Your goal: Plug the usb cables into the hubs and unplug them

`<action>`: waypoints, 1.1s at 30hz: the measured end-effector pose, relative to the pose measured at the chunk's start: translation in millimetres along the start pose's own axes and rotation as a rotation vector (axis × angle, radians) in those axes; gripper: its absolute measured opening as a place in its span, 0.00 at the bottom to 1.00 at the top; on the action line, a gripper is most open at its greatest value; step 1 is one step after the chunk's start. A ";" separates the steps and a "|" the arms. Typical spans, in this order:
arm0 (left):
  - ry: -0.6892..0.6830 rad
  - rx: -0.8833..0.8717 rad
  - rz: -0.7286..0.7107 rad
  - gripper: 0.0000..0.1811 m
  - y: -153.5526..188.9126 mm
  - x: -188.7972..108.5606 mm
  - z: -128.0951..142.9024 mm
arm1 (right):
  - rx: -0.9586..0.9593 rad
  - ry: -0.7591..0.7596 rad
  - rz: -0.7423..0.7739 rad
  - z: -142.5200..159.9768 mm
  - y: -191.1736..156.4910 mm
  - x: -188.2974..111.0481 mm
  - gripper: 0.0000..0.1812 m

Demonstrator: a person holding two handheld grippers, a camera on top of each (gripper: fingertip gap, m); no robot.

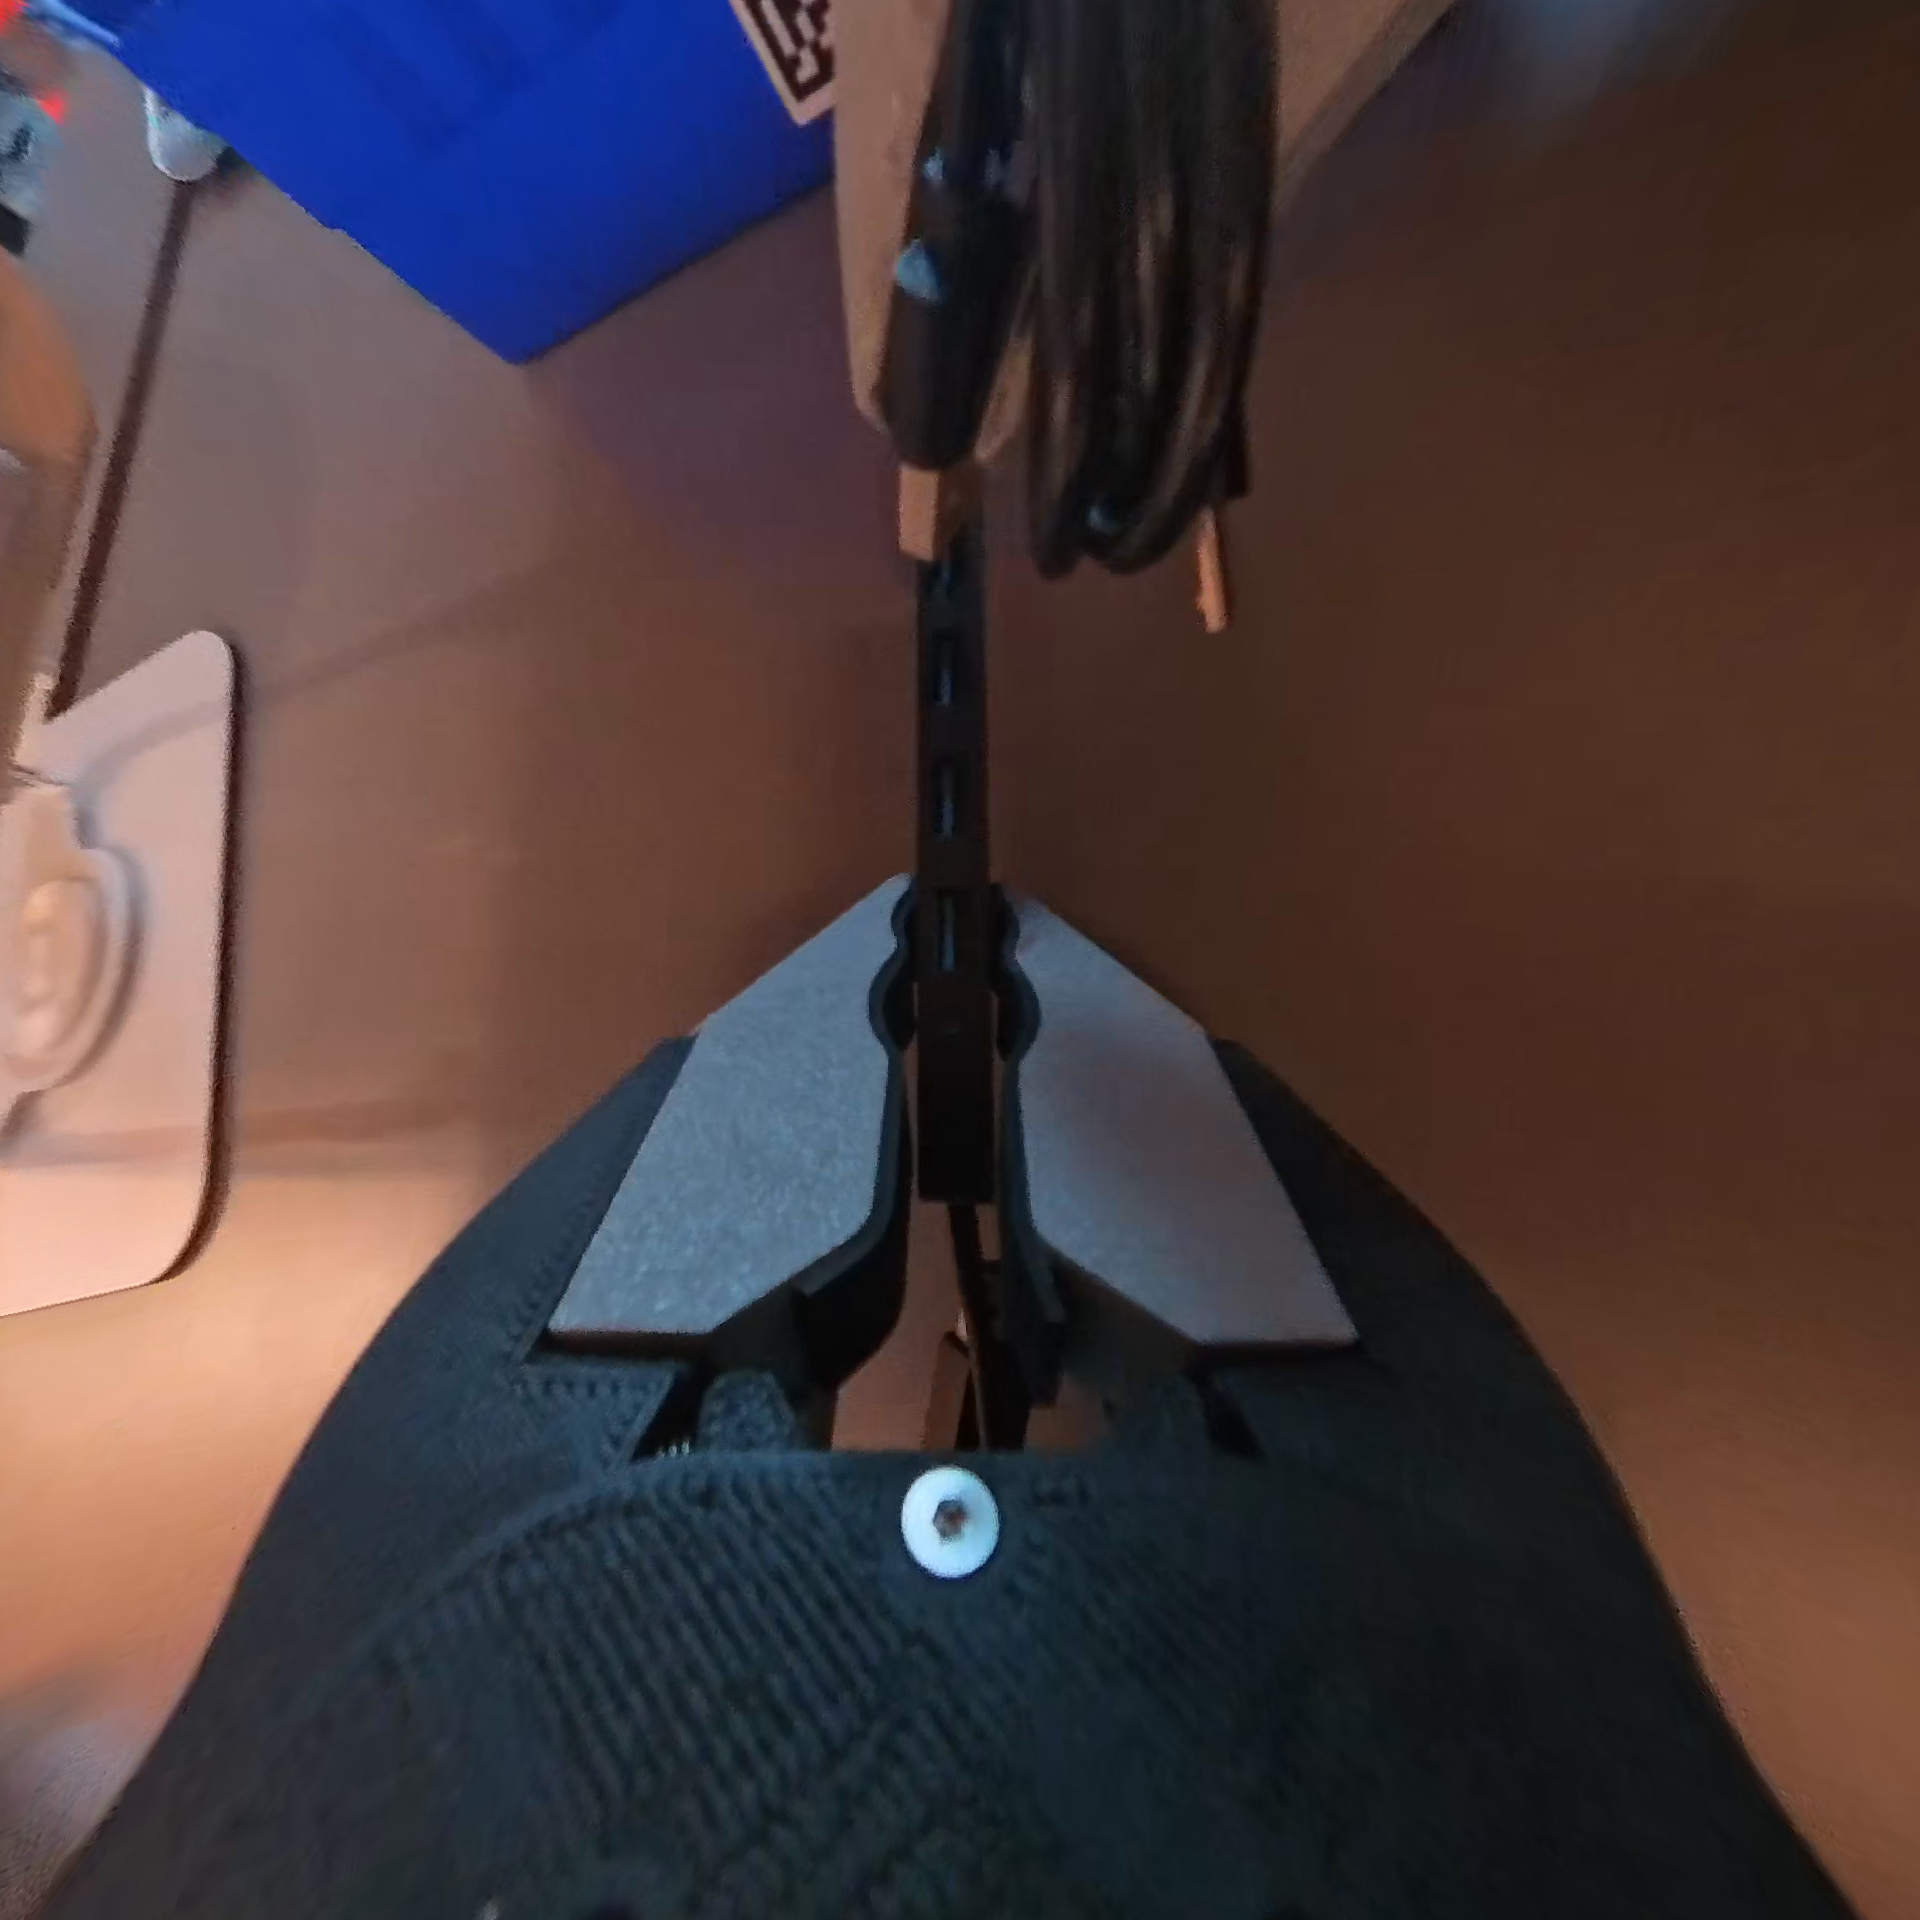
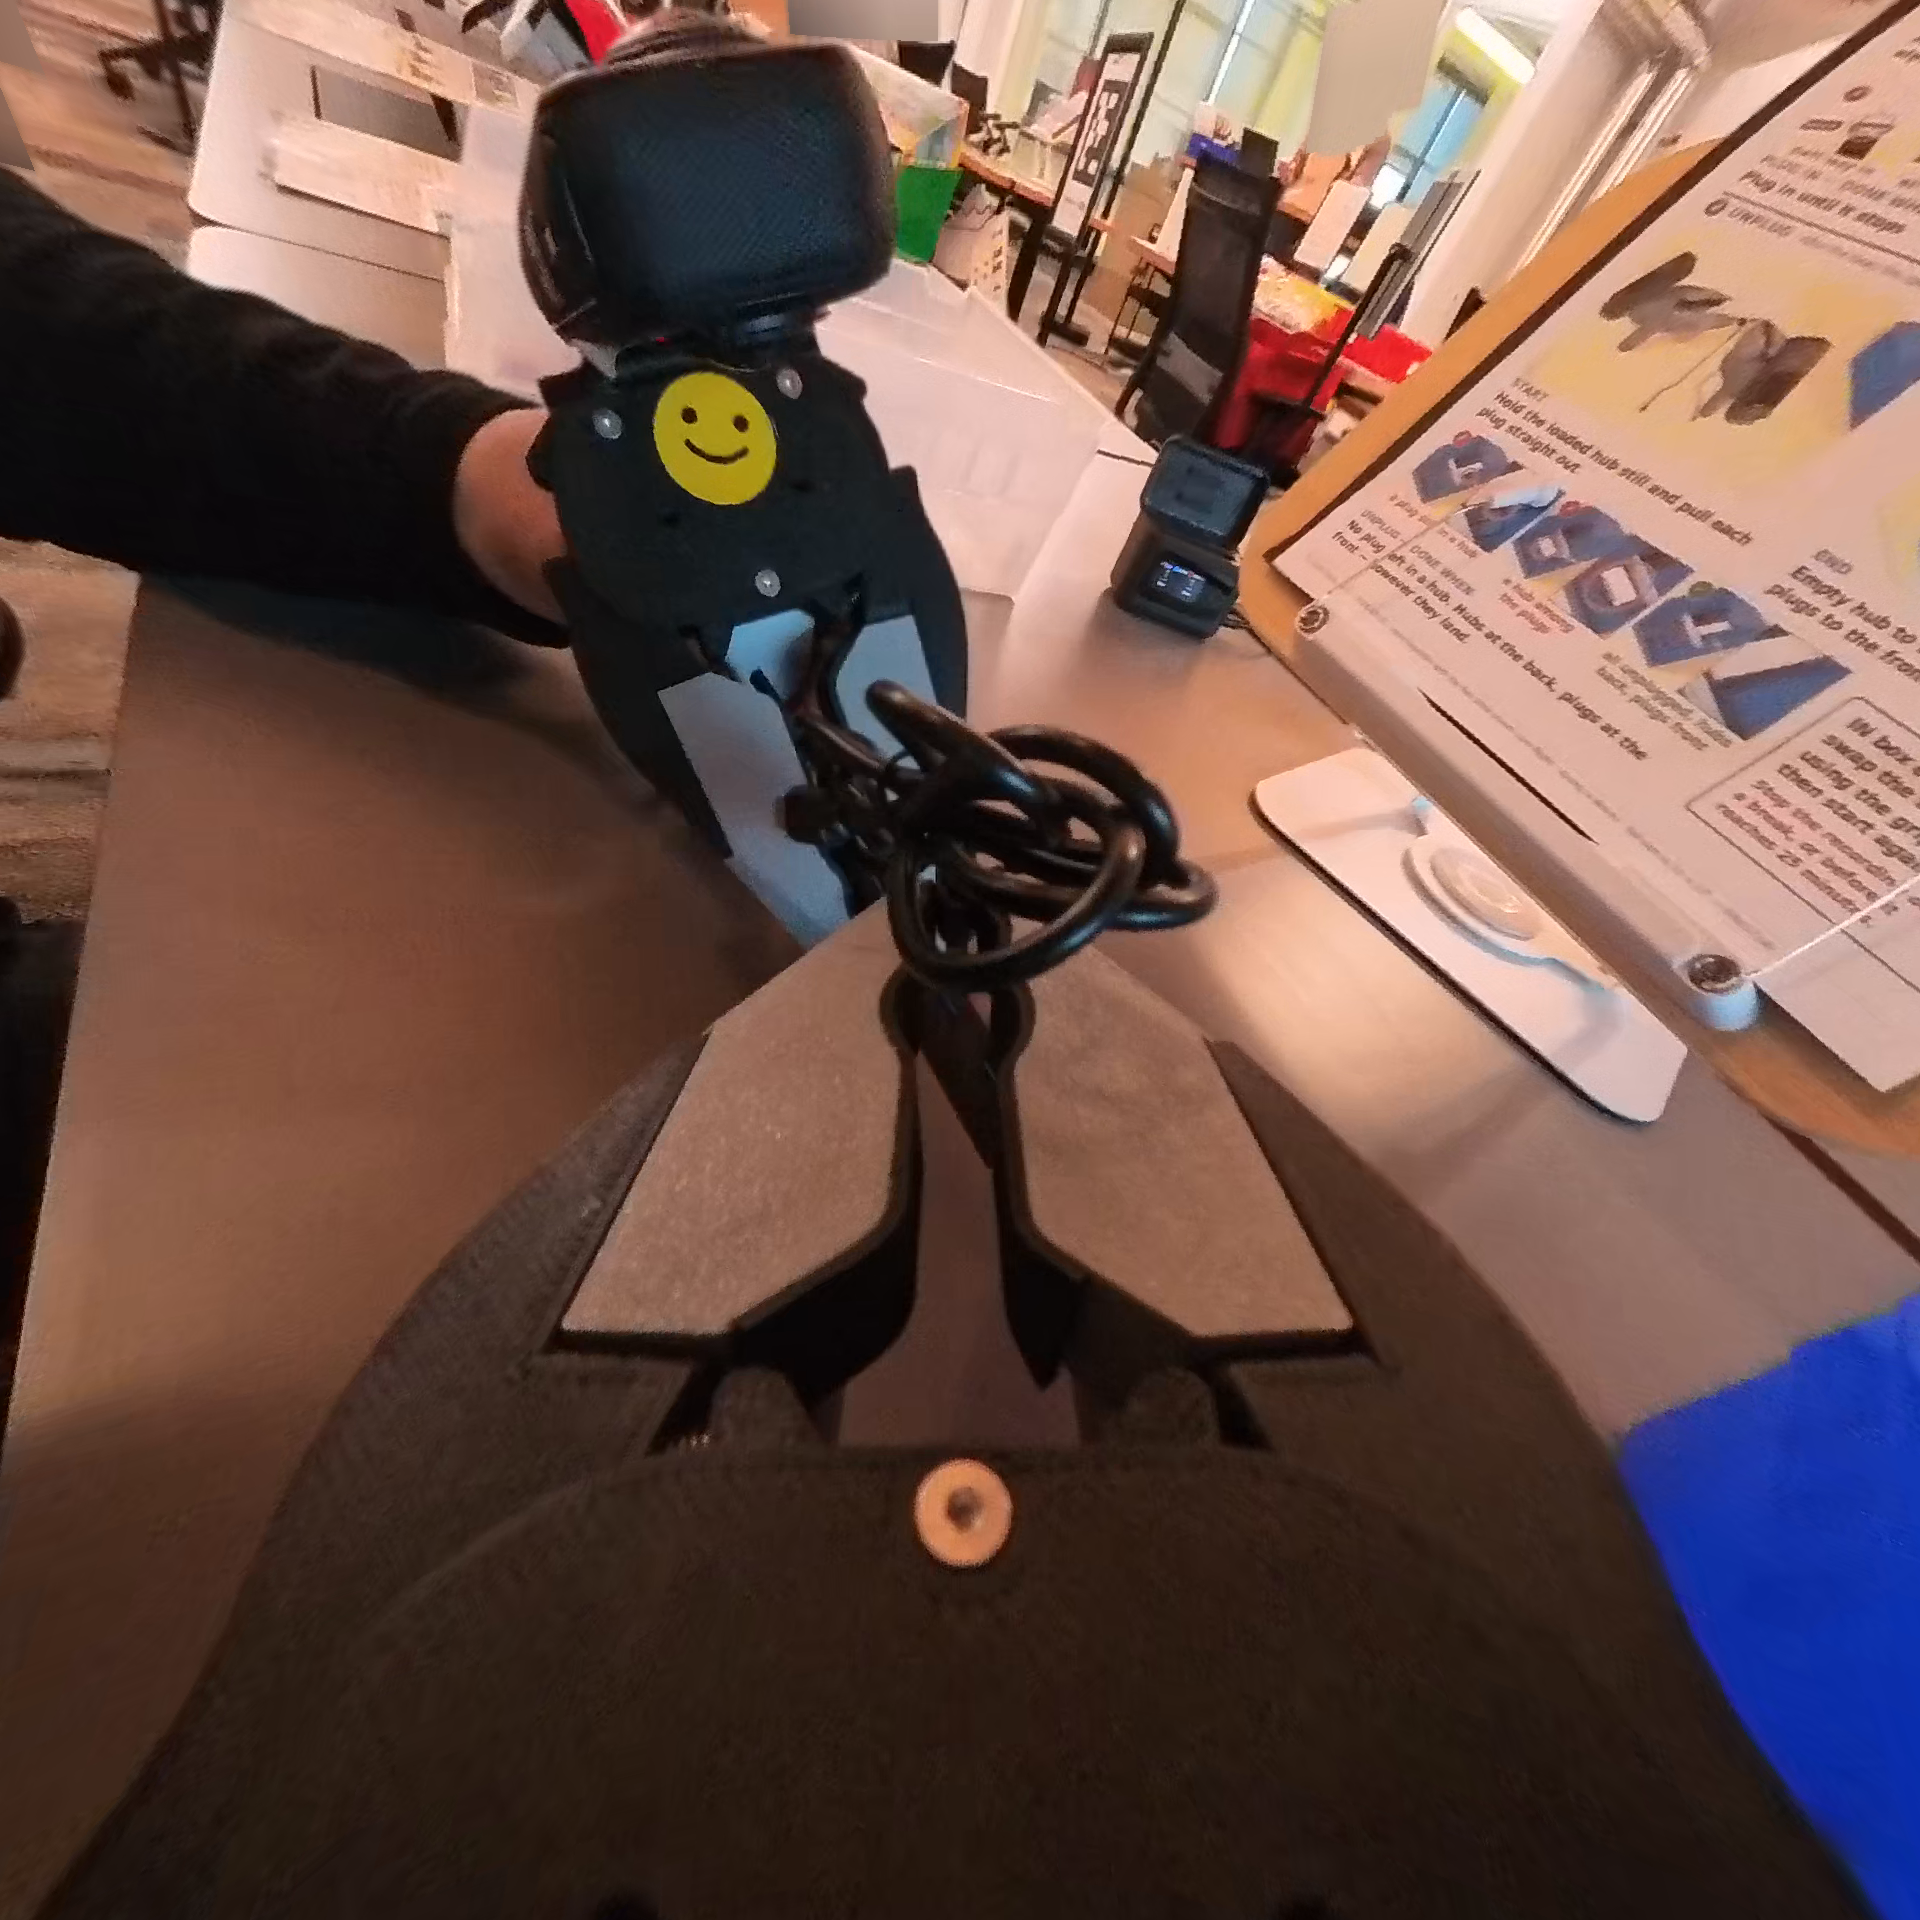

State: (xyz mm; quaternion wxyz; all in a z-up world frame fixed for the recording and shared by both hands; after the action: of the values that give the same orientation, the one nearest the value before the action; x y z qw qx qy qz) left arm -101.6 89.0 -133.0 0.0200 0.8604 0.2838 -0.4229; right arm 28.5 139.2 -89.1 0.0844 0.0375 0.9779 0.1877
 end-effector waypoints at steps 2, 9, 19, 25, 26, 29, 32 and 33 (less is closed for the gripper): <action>0.015 -0.029 0.039 0.05 0.2 -0.9 0.1 | 0.026 -0.019 -0.052 -2.6 0.4 6.3 0.02; 0.065 -0.148 0.197 0.05 2.6 -1.9 -1.6 | 0.426 -0.218 -0.300 3.8 16.2 39.3 0.02; 0.078 -0.285 0.306 0.05 -4.1 -4.9 7.1 | 0.188 -0.388 -0.439 -8.9 -3.0 64.2 0.02; 0.095 -0.284 0.375 0.05 -1.9 -6.4 8.1 | 0.078 -0.307 -0.547 -7.0 0.2 70.3 0.03; 0.092 -0.282 0.386 0.05 -1.2 -6.3 8.4 | 0.082 -0.294 -0.577 -5.9 -0.9 70.5 0.03; 0.072 -0.264 0.450 0.05 4.8 -3.5 8.2 | 0.060 -0.266 -0.672 -0.1 -5.0 68.8 0.03; 0.051 -0.231 0.446 0.05 7.6 -2.2 7.8 | 0.071 -0.247 -0.708 3.2 -6.2 69.4 0.03; 0.050 -0.228 0.427 0.04 6.8 -2.5 7.8 | 0.069 -0.232 -0.702 3.8 -5.9 69.7 0.03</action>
State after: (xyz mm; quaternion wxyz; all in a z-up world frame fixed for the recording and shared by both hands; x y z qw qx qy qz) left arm -105.0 80.0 -137.6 0.1991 0.9032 0.1415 -0.3530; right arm -39.5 142.4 -105.3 0.2527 -0.2762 0.9209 0.1090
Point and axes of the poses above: each gripper's, where its closed fingertips meet, x out along the fingers, z out of its underside, y = z × x across the jaws, the point moved 8 cm from there along -x, back along the fingers, and after that the axes turned 13 degrees about z, right-handed, at the moved point
